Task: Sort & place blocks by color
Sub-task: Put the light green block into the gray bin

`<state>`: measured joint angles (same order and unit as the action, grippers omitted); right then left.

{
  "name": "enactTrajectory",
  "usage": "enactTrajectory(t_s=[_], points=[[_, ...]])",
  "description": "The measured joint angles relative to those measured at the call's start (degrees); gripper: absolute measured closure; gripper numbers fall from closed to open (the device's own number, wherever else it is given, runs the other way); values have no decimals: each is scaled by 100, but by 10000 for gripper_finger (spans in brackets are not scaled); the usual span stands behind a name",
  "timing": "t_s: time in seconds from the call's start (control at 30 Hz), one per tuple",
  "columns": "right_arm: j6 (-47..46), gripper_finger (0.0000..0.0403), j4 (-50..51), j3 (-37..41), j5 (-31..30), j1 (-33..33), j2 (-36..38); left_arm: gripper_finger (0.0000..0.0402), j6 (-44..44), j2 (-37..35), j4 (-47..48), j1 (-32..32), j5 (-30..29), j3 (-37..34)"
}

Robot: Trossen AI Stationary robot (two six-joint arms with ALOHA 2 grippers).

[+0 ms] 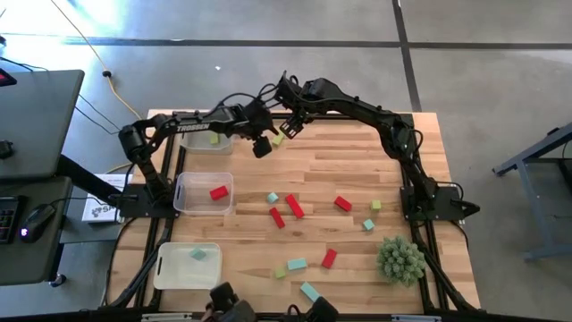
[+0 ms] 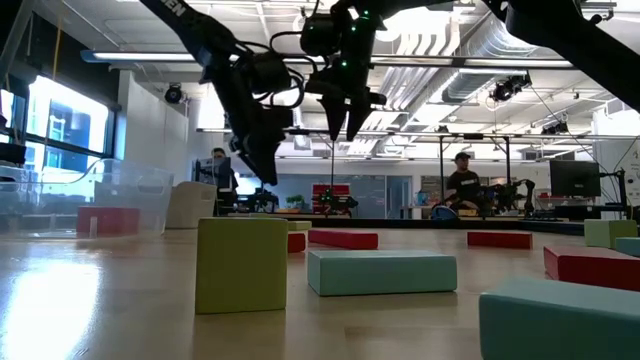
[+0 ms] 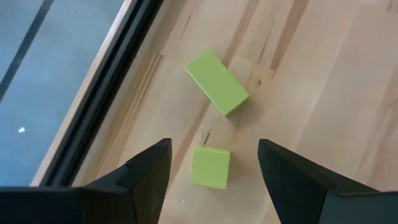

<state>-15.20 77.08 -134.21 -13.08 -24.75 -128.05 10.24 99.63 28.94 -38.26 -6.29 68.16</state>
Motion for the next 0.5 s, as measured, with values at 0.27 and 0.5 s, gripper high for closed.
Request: enactTrajectory(t_s=[0.27, 0.5], points=[[0, 190, -1, 0, 0, -2, 0, 174, -883, 105, 200, 91, 26, 2], [-114, 190, -2, 0, 0, 0, 0, 174, -1776, 520, 497, 94, 54, 0]])
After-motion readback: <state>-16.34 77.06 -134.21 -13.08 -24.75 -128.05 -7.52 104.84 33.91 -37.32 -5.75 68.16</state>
